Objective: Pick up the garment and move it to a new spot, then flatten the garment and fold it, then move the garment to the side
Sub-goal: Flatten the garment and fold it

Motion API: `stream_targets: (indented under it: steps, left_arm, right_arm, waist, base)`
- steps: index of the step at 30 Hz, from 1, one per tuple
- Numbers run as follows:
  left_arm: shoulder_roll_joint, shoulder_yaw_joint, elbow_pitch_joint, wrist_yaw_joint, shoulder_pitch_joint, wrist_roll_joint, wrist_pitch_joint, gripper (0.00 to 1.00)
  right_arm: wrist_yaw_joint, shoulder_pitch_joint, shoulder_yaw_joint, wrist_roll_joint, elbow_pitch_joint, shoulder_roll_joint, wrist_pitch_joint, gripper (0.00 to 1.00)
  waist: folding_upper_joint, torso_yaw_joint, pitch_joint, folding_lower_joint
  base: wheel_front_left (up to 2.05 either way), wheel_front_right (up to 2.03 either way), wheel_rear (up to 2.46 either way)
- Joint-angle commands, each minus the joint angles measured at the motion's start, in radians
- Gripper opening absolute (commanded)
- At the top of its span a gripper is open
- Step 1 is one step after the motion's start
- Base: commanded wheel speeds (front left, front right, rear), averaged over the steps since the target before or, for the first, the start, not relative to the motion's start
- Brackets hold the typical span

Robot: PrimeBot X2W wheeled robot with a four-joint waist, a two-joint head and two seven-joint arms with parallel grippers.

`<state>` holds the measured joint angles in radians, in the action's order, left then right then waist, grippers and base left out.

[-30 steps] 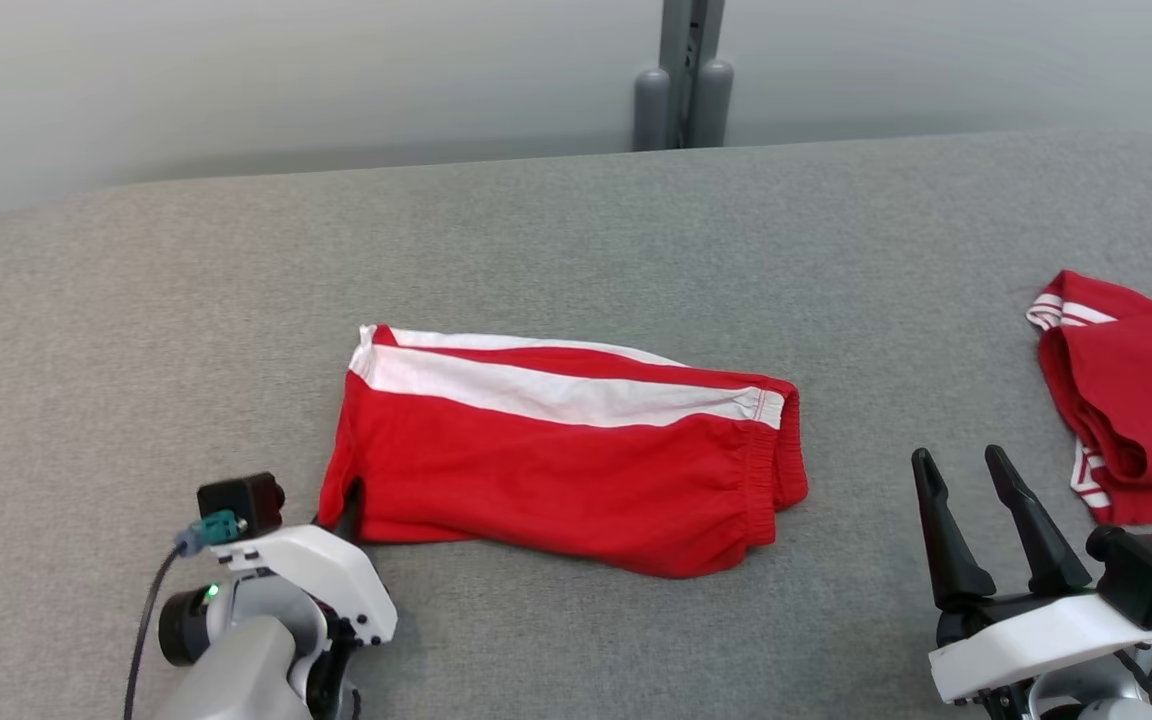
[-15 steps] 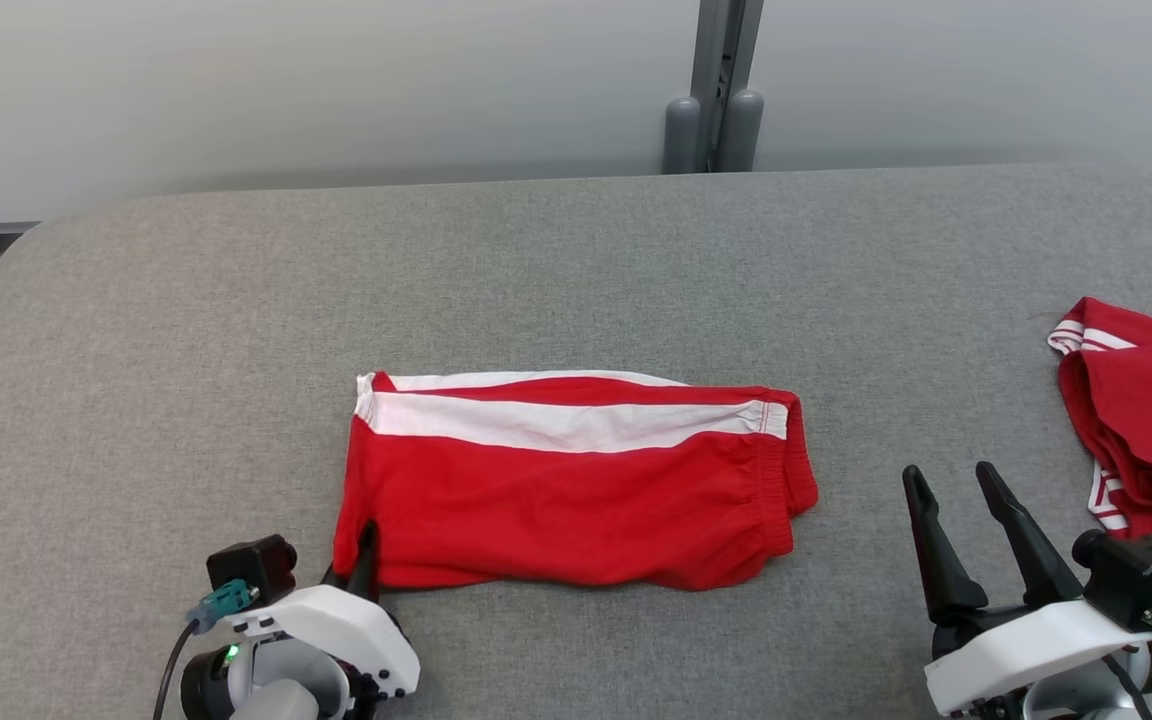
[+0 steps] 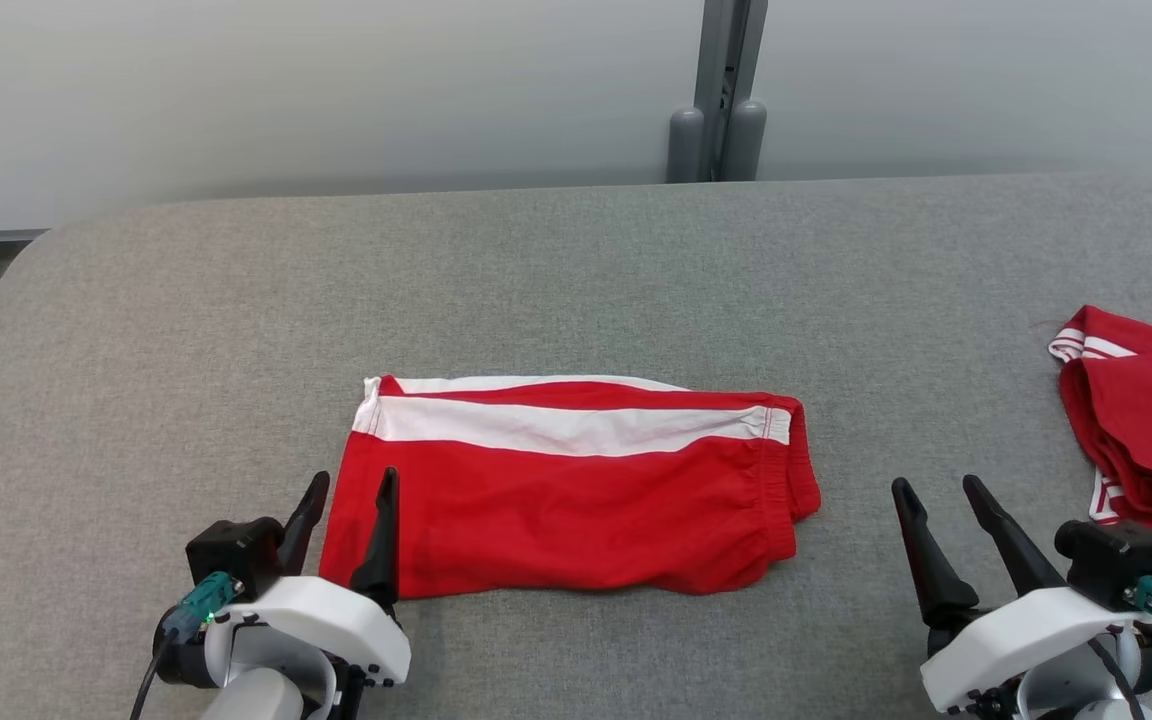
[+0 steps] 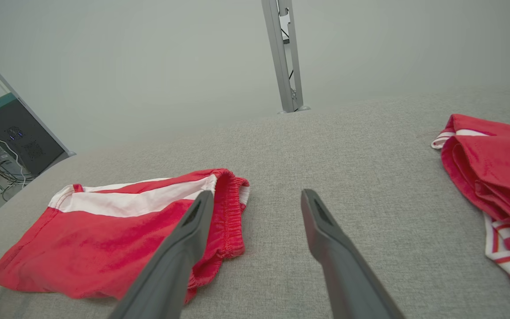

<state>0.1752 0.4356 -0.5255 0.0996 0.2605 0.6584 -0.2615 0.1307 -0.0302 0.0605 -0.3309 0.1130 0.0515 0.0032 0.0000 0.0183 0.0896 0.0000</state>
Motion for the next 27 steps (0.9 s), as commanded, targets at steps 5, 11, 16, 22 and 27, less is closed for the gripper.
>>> stream_targets:
  steps: [5, 11, 16, 22, 27]
  left_arm:
    - [0.018, -0.013, 0.113, 0.016, -0.062, -0.084, -0.004, 1.00]
    - [0.002, -0.030, 0.164, 0.021, -0.099, -0.111, -0.004, 1.00]
    - [-0.019, -0.042, 0.186, 0.016, -0.122, -0.137, -0.004, 1.00]
    - [-0.049, -0.059, 0.182, -0.001, -0.131, -0.161, -0.004, 1.00]
    - [-0.066, -0.075, 0.175, -0.012, -0.135, -0.179, -0.004, 1.00]
  right_arm:
    - [0.000, -0.033, -0.029, 0.019, 0.024, 0.002, 0.088, 1.00]
    - [0.000, -0.082, -0.037, 0.032, 0.054, 0.002, 0.189, 1.00]
    - [0.000, -0.148, -0.029, 0.040, 0.095, 0.005, 0.275, 1.00]
    - [0.000, -0.244, -0.027, 0.048, 0.217, 0.011, 0.362, 1.00]
    - [0.000, -0.301, -0.026, 0.052, 0.314, 0.010, 0.393, 1.00]
  waist:
    - [0.0000, 0.019, -0.013, 0.0000]
    - [0.0000, 0.047, -0.021, 0.0000]
    - [0.0000, 0.078, -0.028, 0.0000]
    - [0.0000, 0.113, -0.026, 0.0000]
    - [0.0000, 0.129, -0.021, 0.0000]
  base:
    - [0.00, 0.00, 0.00]
    - [0.00, 0.00, 0.00]
    - [0.00, 0.00, 0.00]
    - [0.00, 0.00, 0.00]
    - [0.00, 0.00, 0.00]
